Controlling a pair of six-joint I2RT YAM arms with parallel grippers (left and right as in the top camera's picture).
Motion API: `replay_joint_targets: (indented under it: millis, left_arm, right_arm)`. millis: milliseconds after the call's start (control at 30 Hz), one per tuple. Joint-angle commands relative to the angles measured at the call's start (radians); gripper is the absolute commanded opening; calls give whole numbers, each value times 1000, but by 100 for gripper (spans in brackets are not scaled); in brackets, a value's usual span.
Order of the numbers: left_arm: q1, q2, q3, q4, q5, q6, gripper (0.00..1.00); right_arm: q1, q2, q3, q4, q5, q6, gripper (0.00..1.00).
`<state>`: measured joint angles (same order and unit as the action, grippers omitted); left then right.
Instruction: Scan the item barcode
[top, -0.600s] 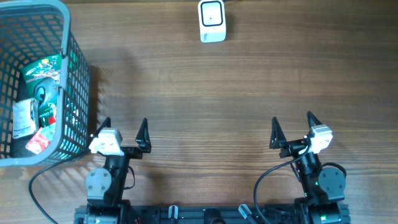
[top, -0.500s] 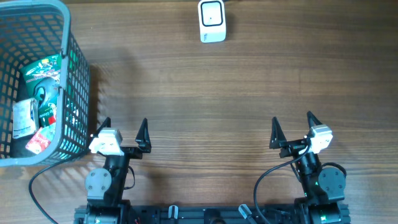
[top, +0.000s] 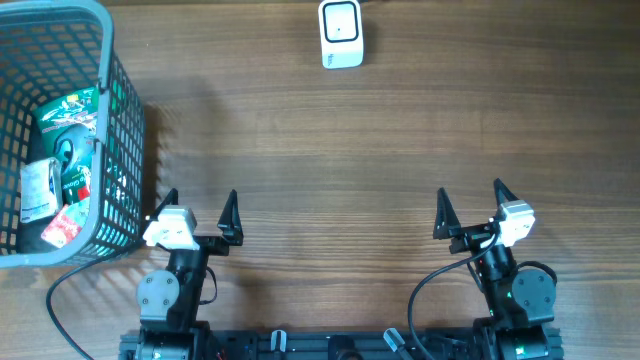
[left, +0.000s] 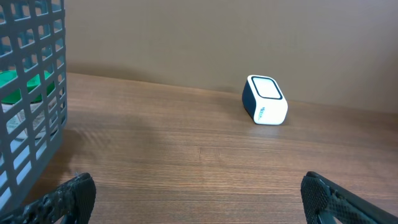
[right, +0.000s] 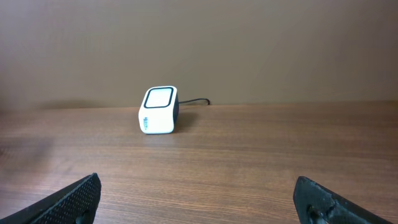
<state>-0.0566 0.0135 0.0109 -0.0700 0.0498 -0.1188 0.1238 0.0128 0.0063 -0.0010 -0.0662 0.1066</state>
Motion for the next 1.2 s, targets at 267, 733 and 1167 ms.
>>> replay_joint_targets:
  millis: [267,733,1167]
  left_arm:
    - [9,-9,-5,-6,-17,-17,100]
    - [9,-9,-5,-6,-16,-17,100]
    - [9,-8,-5,6,-118,122,100]
  right_arm:
    - [4,-5,-1,3,-1,-10,100]
    - [4,-5,-1,3,-1,-10,100]
    - [4,-5,-1,3,-1,-10,100]
